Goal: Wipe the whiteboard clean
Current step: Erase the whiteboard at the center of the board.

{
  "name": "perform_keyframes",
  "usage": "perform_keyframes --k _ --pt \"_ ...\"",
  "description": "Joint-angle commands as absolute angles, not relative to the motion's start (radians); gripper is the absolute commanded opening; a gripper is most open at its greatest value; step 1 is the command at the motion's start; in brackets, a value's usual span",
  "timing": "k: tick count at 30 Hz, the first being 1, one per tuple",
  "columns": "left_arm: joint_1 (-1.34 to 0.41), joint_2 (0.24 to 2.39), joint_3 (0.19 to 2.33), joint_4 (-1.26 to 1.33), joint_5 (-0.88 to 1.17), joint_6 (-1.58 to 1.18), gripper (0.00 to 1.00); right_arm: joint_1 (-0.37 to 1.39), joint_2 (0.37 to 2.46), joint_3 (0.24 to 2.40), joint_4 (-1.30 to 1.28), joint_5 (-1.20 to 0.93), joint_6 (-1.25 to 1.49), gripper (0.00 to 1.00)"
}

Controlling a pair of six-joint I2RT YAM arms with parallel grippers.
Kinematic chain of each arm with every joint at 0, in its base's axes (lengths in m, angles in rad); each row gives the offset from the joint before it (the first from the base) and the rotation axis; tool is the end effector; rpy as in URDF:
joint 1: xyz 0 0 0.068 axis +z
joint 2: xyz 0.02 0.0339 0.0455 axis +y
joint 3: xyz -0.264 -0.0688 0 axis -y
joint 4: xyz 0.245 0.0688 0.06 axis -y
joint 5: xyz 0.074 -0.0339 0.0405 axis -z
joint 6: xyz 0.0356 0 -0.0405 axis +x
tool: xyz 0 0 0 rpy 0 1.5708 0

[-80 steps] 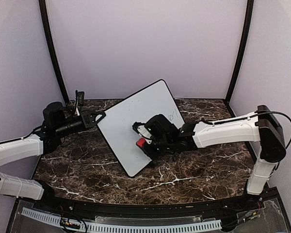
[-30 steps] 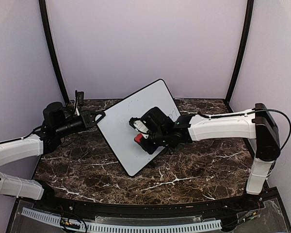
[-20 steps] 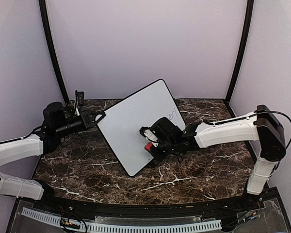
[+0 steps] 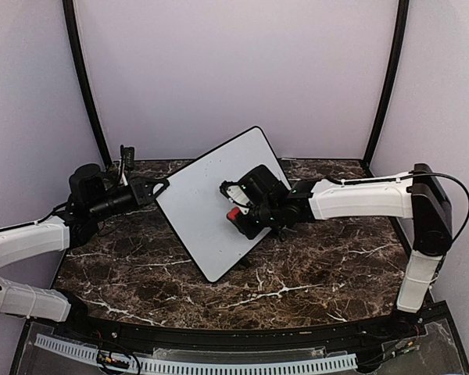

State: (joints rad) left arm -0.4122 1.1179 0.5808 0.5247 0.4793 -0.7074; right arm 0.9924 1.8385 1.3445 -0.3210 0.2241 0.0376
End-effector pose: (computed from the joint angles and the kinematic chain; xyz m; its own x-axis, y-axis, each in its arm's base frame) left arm 0.2236 -0.1157 0.2758 -0.5142 -0.4045 -0.7563 0.5839 0.4807 -0.6542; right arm 0.2300 0.3378 0.2256 -0.4251 -0.5841 -0.6915 -0.7176 0.6831 -0.1358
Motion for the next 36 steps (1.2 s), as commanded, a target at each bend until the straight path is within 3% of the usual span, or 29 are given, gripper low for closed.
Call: perform_keyframes --k 1,17,36 --pt "-0.428 1.078 0.6 0.643 0.563 -0.74 0.0 0.979 1.885 1.375 -0.255 0.208 0.028 0.19" --pt "-0.428 1.079 0.599 0.651 0.57 -0.748 0.0 0.999 1.743 1.102 -0.221 0.184 0.084 0.18" --pt "-0.428 1.081 0.598 0.644 0.563 -0.741 0.0 1.076 1.845 1.296 -0.203 0.236 0.015 0.18"
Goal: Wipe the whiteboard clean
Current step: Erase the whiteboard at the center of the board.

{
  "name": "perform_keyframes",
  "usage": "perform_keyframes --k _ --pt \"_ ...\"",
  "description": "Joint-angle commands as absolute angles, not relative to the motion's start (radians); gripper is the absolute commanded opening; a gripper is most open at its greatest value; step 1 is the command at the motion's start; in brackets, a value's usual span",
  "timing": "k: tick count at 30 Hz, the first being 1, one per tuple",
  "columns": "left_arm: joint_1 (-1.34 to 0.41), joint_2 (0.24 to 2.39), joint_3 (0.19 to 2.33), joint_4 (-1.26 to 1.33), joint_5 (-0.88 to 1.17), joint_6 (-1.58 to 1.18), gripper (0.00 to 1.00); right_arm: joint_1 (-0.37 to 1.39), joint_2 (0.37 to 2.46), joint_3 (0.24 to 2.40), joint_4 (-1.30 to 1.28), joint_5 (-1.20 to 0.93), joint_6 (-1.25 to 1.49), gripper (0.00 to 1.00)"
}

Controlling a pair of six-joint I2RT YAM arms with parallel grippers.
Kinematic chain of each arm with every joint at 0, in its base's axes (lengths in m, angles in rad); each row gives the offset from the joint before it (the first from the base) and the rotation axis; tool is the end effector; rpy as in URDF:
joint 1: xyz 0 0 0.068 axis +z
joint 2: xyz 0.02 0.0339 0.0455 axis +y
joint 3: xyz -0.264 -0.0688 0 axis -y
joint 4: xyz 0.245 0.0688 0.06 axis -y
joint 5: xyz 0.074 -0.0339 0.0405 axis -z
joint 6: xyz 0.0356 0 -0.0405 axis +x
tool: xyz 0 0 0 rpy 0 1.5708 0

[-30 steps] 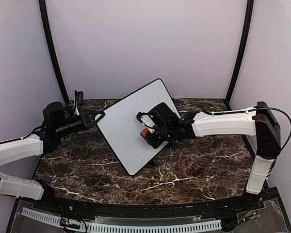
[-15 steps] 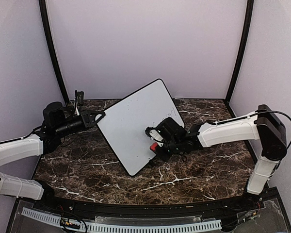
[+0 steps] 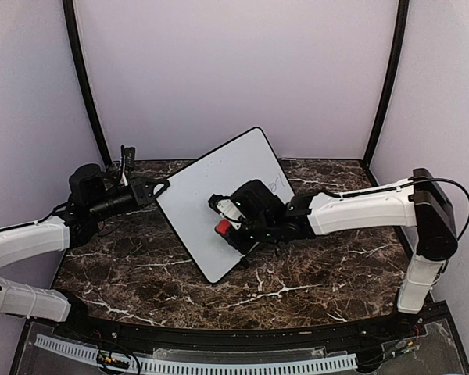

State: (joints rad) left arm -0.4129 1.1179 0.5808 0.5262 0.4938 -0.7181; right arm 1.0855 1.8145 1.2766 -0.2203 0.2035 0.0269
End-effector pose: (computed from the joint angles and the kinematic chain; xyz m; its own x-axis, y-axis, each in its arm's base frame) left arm 0.2232 -0.1162 0.2759 -0.5256 -0.4022 -0.7496 0.5864 0.4670 -0.6618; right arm 0.1948 0.3539 0.2208 -0.3421 -0.5922 -0.7295 -0.7889 0.6028 -0.1194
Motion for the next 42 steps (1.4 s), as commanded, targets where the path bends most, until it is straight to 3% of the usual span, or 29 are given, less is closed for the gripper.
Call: perform_keyframes --k 1,16,36,42 --pt "-0.428 1.078 0.598 0.644 0.563 -0.741 0.0 1.072 1.844 1.288 -0.203 0.233 0.017 0.18" --pt "-0.428 1.081 0.598 0.649 0.567 -0.746 0.0 1.046 1.759 1.047 -0.212 0.182 0.048 0.18" --pt "-0.428 1.083 0.598 0.648 0.566 -0.744 0.0 1.075 1.827 1.238 -0.252 0.182 0.009 0.18" --pt "-0.428 1.081 0.598 0.648 0.567 -0.747 0.0 0.997 1.819 1.209 -0.223 0.208 0.061 0.18"
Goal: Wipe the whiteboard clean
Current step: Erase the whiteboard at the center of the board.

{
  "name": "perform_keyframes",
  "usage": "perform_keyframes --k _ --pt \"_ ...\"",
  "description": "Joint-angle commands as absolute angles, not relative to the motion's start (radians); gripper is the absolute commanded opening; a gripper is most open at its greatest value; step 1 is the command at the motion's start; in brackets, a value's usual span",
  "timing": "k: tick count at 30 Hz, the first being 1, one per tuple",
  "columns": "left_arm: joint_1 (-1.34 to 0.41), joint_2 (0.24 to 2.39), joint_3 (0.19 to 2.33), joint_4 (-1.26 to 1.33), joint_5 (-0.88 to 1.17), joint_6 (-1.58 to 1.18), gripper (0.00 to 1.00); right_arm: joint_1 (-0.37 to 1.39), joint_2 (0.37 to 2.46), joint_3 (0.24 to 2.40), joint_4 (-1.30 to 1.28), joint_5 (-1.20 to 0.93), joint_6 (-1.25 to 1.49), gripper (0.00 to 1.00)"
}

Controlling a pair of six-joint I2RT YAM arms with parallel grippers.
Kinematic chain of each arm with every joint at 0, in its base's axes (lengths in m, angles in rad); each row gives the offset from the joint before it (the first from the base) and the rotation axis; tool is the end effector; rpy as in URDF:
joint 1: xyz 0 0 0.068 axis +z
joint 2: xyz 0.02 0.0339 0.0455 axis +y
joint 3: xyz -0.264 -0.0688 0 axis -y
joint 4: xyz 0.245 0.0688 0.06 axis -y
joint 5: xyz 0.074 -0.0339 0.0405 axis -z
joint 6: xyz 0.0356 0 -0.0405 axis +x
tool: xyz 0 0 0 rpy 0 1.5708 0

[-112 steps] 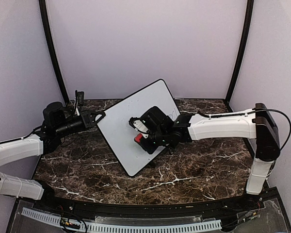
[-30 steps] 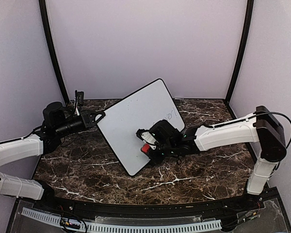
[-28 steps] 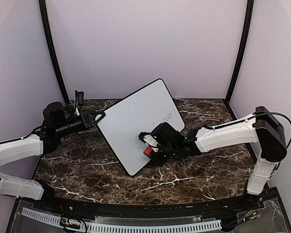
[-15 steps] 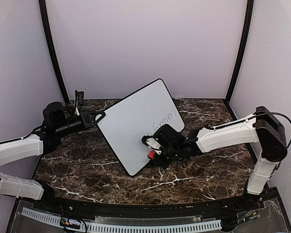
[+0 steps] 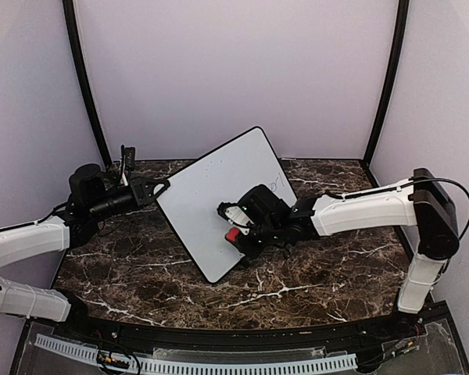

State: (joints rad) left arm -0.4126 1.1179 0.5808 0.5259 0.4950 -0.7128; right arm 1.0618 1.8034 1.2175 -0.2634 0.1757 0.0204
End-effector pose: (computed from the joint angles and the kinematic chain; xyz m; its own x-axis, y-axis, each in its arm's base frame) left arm 0.2232 -0.1161 0.2759 -0.5231 -0.3992 -0.7530 0.5894 0.4687 -0.6579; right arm 0.1956 0.3377 0.2030 -0.3822 -0.6437 -0.6630 -0.7959 0.5939 -0.1177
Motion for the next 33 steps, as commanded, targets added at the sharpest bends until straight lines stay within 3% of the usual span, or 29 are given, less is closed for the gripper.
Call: perform_keyframes --k 1,15,33 --pt "-0.428 1.081 0.598 0.65 0.567 -0.747 0.0 0.986 1.811 1.2 -0.214 0.197 0.067 0.18" --pt "-0.428 1.08 0.598 0.651 0.569 -0.748 0.0 0.959 1.803 1.087 -0.155 0.172 0.114 0.18" --pt "-0.428 1.077 0.597 0.651 0.569 -0.747 0.0 0.891 1.863 1.283 -0.149 0.139 0.074 0.18"
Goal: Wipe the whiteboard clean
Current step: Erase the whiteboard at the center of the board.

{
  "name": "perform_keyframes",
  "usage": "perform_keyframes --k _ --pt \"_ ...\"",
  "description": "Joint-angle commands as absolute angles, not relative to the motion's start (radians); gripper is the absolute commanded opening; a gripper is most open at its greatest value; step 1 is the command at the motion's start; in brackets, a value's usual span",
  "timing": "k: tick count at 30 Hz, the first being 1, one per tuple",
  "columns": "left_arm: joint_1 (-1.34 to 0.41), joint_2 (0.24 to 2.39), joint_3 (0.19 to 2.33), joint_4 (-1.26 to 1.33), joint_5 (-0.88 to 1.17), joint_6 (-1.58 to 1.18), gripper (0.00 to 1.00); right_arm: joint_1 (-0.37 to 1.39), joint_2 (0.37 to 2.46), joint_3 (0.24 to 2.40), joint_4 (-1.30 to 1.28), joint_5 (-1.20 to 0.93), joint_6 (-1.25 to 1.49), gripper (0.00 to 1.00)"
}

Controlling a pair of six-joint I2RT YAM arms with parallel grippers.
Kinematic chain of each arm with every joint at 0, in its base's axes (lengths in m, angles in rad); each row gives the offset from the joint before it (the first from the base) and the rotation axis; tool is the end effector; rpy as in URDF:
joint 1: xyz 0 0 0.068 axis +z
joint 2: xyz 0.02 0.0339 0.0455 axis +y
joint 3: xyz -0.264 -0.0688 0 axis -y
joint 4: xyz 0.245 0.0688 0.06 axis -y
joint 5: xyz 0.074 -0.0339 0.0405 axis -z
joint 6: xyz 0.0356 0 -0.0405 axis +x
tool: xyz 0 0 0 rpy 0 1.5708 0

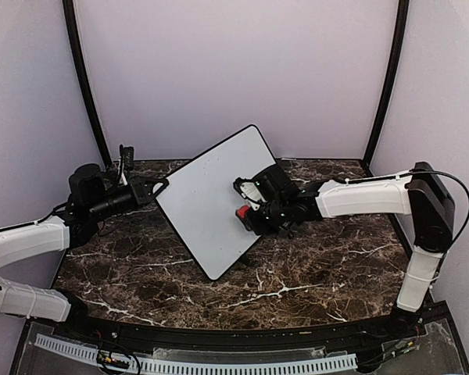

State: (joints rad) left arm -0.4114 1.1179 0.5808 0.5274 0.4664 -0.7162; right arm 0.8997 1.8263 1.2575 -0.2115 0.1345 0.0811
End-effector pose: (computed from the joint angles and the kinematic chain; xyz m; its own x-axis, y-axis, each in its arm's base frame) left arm 0.2241 -0.1152 0.2761 -0.5118 -0.4165 -0.7514 0.5745 0.4844 -0.6598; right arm 0.2544 0.3127 0.2106 -0.4941 -0.4932 -0.7160 -0.6790 0.7332 -0.0364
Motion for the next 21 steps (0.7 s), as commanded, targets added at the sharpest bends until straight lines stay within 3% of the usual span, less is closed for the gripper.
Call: perform_keyframes --k 1,11,21 --pt "-0.428 1.078 0.597 0.653 0.57 -0.749 0.0 0.891 1.858 1.278 -0.142 0.134 0.075 0.18" --pt "-0.428 1.079 0.595 0.658 0.572 -0.752 0.0 0.893 1.863 1.343 -0.147 0.124 0.063 0.18" --pt "-0.428 1.077 0.597 0.656 0.572 -0.751 0.0 0.902 1.837 1.239 -0.129 0.077 0.081 0.18"
